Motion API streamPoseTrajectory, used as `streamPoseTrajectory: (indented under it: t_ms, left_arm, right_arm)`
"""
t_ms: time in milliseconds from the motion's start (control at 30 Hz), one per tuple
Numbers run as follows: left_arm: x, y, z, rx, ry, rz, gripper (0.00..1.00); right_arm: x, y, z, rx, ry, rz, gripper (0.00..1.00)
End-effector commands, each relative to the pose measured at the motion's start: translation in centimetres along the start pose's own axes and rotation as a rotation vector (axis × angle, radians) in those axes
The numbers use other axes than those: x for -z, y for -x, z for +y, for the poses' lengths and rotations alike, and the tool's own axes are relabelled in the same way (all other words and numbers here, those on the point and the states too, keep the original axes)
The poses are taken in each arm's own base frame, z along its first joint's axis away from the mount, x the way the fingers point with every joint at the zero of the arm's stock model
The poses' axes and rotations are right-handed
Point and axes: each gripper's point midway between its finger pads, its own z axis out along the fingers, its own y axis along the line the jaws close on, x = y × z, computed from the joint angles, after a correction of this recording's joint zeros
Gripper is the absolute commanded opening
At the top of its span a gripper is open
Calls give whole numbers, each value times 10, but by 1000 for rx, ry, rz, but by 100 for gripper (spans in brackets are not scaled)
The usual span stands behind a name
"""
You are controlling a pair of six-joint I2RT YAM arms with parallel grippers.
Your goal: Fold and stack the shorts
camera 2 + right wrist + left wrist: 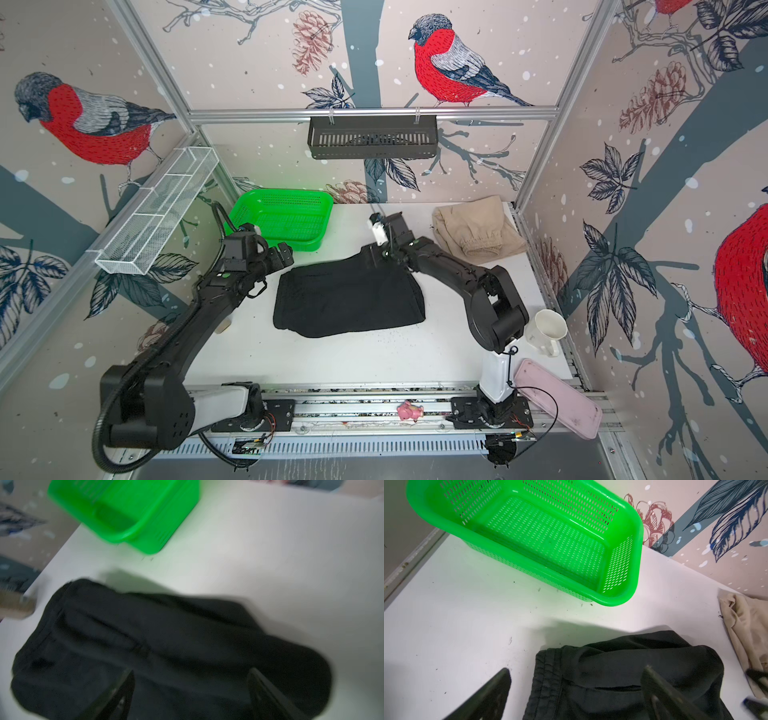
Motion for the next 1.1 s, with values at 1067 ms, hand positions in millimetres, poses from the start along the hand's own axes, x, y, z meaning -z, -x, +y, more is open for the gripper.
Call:
streamPoseTrajectory:
  t_ms: [1067]
  left_arm:
    - [33, -16, -18, 41, -154, 6, 97]
  right_arm:
    - [75, -78, 45, 448, -217, -37, 100]
